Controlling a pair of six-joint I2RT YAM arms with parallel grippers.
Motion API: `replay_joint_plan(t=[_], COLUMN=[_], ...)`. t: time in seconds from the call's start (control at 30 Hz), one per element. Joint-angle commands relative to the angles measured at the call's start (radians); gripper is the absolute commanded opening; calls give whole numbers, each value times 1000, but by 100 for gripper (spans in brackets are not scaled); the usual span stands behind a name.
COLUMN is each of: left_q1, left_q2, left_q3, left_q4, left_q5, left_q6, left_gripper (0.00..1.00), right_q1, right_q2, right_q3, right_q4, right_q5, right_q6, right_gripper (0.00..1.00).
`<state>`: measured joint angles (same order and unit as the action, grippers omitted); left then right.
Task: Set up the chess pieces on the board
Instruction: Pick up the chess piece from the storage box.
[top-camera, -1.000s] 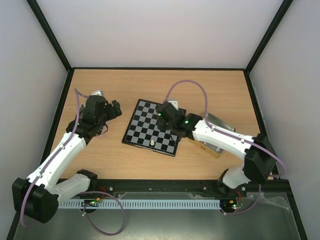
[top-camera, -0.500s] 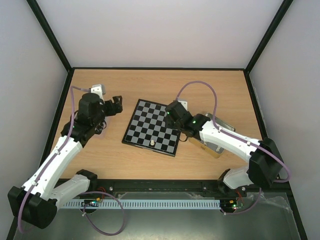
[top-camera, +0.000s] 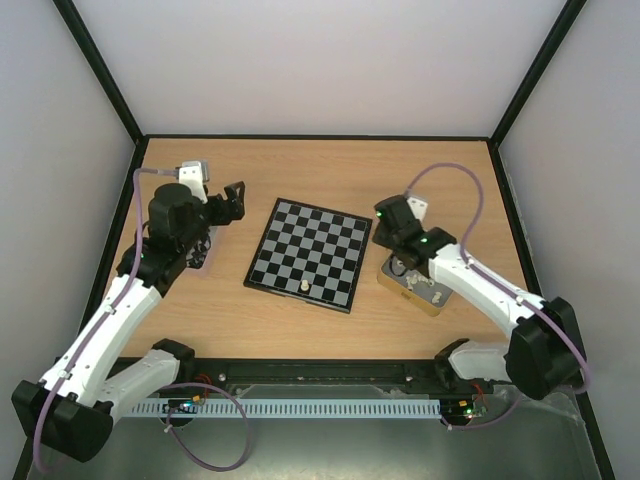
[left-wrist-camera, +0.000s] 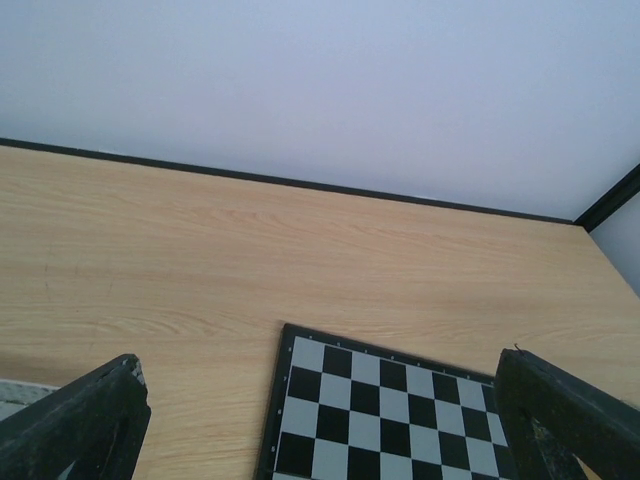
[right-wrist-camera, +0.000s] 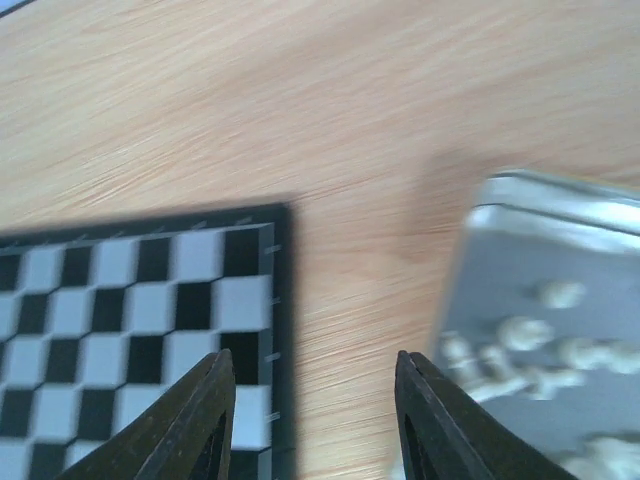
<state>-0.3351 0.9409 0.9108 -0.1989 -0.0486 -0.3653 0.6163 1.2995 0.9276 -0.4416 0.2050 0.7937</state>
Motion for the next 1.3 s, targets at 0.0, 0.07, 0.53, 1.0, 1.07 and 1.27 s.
replay_joint_plan(t=[0.0,0.07,0.53,1.0,1.07,1.27], left_q1=[6,6,7,7,6,7], left_q2=[-19,-18,-12,-16,-16,-17], left_q3=[-33,-39,-56,-58,-58,-59], left_q4=[56,62,62,59,59,59], left_q5=[10,11,25,23,23,23], left_q6=[25,26,10,9,8,7], left_gripper=[95,95,95,95,95,95], right_q1=[-150,-221,-446,-446,-446,-446], right_q2=[-77,-100,69,134,136,129], right_q3=[-101,-151,-254,-259,-261,-267], right_q4=[-56,-47,86,102,99,95], right_q5=[100,91,-104,-125,-123,-108], right_q6=[40,42,-60,-91,-91,-98], right_gripper=[42,40,15,17,15,8])
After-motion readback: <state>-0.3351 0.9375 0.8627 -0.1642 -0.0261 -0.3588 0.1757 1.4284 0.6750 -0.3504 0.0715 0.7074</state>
